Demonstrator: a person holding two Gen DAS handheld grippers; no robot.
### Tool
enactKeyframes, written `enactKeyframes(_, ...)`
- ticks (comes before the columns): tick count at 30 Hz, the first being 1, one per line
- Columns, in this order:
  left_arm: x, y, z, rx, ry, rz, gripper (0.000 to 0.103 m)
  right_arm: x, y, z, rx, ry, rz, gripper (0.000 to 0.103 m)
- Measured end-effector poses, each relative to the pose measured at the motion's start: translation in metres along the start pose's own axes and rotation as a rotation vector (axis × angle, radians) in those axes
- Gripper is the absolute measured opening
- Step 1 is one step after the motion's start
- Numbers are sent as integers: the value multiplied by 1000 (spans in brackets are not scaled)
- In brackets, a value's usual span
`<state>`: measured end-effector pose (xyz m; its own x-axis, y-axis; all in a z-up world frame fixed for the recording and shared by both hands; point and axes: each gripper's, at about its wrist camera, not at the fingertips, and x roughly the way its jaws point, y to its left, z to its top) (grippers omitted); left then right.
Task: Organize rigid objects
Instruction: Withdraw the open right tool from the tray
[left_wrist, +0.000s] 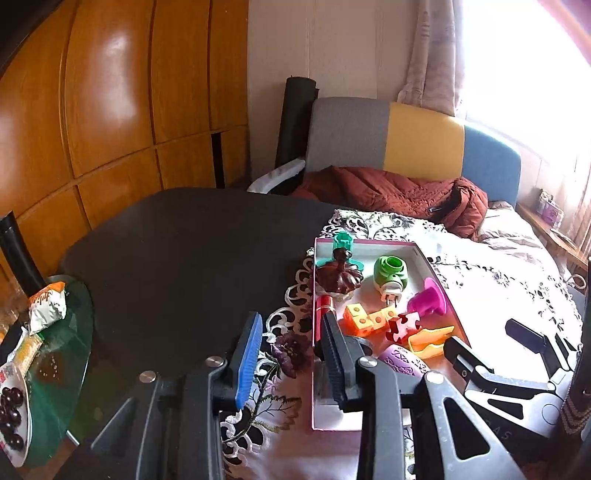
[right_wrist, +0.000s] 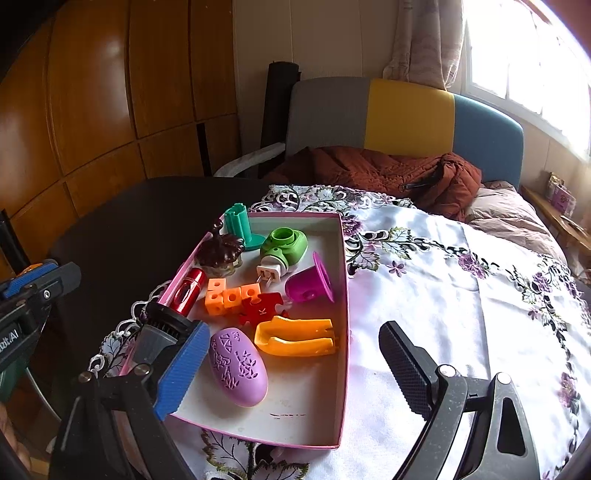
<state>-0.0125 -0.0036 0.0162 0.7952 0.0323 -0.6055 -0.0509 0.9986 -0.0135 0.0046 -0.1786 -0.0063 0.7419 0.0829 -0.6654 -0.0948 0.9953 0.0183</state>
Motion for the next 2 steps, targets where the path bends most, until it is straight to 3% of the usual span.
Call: enactKeyframes(2,2,1,2,-6,16,-5,33,0,-3,0,8,1,-5,93)
